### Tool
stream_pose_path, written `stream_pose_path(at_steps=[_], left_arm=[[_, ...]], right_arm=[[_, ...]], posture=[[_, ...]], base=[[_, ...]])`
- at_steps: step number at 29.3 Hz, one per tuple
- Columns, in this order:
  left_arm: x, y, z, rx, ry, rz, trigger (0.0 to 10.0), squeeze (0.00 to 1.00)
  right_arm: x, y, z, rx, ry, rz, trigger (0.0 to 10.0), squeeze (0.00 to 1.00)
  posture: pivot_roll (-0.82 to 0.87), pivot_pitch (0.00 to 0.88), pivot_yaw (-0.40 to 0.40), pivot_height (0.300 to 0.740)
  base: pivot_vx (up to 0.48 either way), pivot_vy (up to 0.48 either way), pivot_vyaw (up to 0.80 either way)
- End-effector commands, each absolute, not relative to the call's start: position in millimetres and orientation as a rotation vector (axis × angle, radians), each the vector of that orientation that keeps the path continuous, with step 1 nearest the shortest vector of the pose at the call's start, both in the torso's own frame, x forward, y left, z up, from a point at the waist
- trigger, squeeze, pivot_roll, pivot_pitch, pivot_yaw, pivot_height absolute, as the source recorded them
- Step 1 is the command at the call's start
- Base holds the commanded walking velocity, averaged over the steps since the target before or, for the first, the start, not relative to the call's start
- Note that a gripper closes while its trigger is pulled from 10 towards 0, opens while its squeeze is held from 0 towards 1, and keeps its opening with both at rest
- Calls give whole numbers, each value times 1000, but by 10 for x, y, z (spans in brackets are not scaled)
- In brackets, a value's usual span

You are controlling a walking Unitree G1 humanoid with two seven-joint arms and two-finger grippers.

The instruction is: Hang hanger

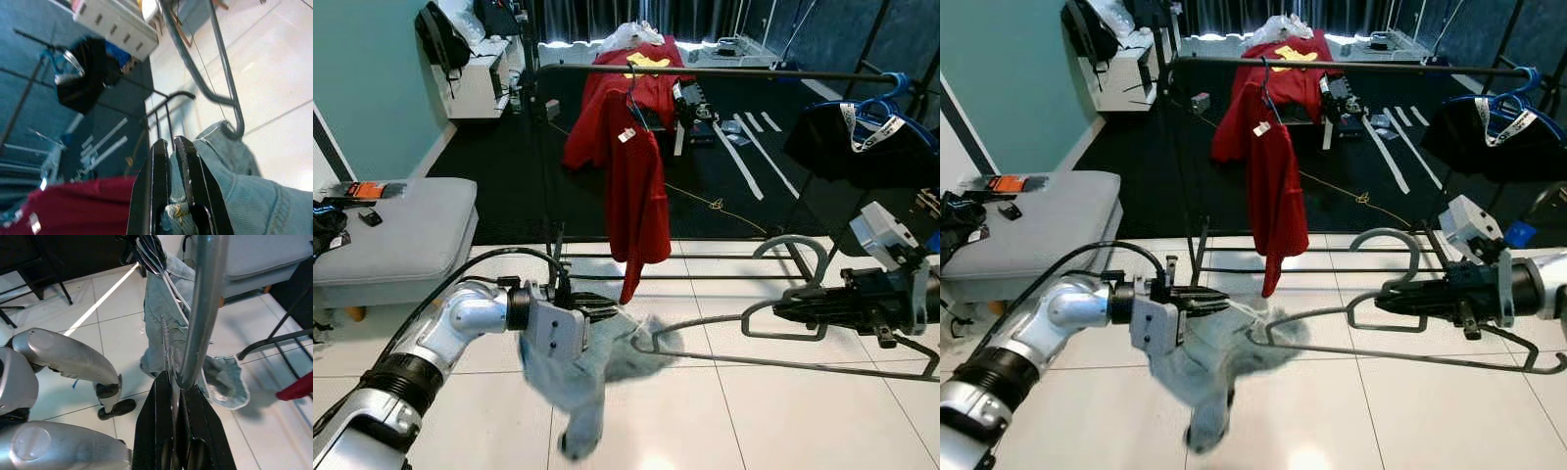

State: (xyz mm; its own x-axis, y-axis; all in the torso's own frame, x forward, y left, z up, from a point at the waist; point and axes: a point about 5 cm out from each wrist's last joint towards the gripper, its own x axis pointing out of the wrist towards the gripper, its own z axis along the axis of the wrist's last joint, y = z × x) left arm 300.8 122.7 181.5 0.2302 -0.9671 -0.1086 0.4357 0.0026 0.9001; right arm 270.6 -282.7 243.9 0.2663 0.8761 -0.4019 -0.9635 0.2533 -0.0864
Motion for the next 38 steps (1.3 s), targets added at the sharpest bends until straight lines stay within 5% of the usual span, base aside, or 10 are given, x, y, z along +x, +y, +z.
stream_pose_path(at_steps=[1,38], left_arm=[[2984,1183,1913,1033,-744,-1257,10000,0],[3011,1219,1818,1060,-696,-1270,10000,0]], right_arm=[[2704,-2857,2466,-368,288,1258,10000,0],[2589,-3114,2679,-401,278,1172,10000,0]], posture=[[-22,67,1,740],[-23,79,9,740]], base=[[0,0,0],[0,0,0]])
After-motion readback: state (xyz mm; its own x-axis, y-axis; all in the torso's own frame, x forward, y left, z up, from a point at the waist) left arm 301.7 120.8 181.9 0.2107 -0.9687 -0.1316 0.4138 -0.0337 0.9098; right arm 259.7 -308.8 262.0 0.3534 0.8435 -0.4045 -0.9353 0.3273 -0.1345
